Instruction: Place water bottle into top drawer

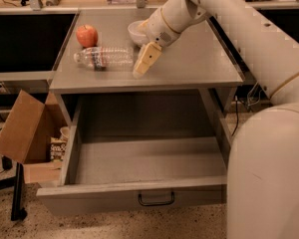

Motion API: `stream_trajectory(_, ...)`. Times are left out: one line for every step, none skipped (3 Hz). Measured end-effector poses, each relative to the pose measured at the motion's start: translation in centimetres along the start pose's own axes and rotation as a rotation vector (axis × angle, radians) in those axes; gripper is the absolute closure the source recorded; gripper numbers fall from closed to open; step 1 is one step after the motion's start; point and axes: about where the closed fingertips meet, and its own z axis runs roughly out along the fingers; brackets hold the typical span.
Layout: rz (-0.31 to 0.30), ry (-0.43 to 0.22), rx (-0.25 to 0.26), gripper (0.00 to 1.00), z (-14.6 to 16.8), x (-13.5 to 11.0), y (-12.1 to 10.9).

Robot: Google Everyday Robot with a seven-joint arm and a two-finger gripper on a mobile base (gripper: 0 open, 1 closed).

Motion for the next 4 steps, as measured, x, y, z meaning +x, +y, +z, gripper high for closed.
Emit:
stream_trajectory(-0.007, -0.03, -0.031, 0.0, 2.3, -1.1, -0.7)
stream_trajectory(0.015, -0.057, -0.074, 0.0, 5.2, -1.6, -0.5)
stream_trajectory(0.037, -0.074, -0.093, 0.0, 6.6, -1.6, -0.5)
stream_trajectory(0.051, -0.07, -0.103, 0.18, 7.9, -1.3, -0.6)
